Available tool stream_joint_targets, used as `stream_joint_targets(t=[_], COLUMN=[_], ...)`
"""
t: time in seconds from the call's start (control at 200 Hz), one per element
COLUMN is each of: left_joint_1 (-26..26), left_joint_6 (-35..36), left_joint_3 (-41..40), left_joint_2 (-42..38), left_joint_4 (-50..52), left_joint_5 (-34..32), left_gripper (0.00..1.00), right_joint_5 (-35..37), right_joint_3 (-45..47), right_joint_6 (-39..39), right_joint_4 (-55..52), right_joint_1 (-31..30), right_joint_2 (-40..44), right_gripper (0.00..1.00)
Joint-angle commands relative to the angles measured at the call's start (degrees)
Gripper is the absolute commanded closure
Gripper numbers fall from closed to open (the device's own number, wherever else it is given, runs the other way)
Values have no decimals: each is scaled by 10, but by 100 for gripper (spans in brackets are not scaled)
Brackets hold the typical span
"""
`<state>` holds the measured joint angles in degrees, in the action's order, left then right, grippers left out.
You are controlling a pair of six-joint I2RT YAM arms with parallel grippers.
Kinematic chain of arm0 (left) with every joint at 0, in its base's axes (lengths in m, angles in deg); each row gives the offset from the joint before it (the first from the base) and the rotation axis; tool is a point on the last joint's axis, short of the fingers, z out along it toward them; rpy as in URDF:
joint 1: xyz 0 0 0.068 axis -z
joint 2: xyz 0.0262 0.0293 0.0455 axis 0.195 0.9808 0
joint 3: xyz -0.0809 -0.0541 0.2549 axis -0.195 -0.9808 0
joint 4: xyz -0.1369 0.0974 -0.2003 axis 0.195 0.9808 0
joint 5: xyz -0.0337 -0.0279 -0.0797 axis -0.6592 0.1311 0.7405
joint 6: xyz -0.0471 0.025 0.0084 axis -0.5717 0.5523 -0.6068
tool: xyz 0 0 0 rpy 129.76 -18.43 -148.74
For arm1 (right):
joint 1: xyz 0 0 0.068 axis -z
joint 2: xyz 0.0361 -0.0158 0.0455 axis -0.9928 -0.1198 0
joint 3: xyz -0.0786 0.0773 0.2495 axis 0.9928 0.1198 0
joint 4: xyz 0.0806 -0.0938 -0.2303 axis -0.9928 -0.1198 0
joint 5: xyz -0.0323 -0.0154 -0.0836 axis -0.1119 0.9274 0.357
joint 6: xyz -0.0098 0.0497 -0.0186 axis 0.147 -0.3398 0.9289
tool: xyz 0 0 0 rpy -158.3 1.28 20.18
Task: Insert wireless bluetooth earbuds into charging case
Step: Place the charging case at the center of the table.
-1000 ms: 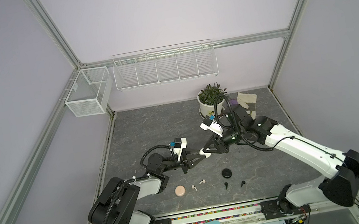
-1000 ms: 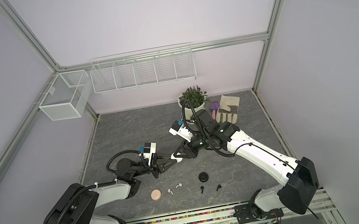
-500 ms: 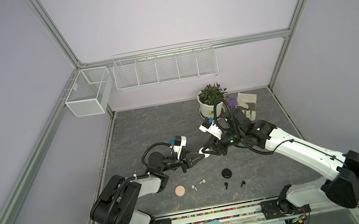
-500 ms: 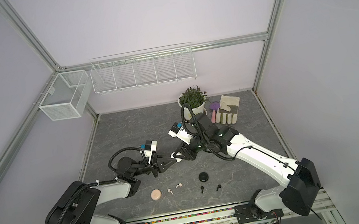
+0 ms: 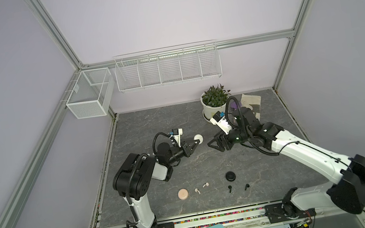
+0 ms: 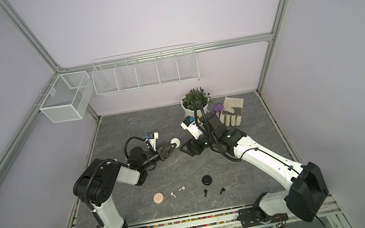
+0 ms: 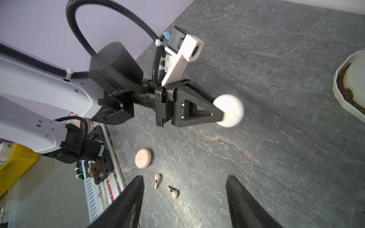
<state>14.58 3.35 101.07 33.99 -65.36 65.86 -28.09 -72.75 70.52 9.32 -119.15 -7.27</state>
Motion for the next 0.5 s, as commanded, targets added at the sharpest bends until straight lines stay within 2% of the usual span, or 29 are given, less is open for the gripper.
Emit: stream_joint_targets(t=[0.0,0.265,0.495], left_joint_1=[-2,-2,-2], left_joint_6=[-14,18,9], left_joint_3=[43,116,142], left_joint_2=[11,18,28], left_joint_4=[97,326,402], left_joint_5=[-32,-68,-77], left_gripper=[100,100,100], right_joint_5=[12,56,57], right_joint_3=[17,30,31], right_joint_6=[-14,-25,-30], right_joint_4=[29,48,57], right_joint_1=[4,8,14], right_joint_2=[-22,-55,-71], right_gripper=[31,30,30])
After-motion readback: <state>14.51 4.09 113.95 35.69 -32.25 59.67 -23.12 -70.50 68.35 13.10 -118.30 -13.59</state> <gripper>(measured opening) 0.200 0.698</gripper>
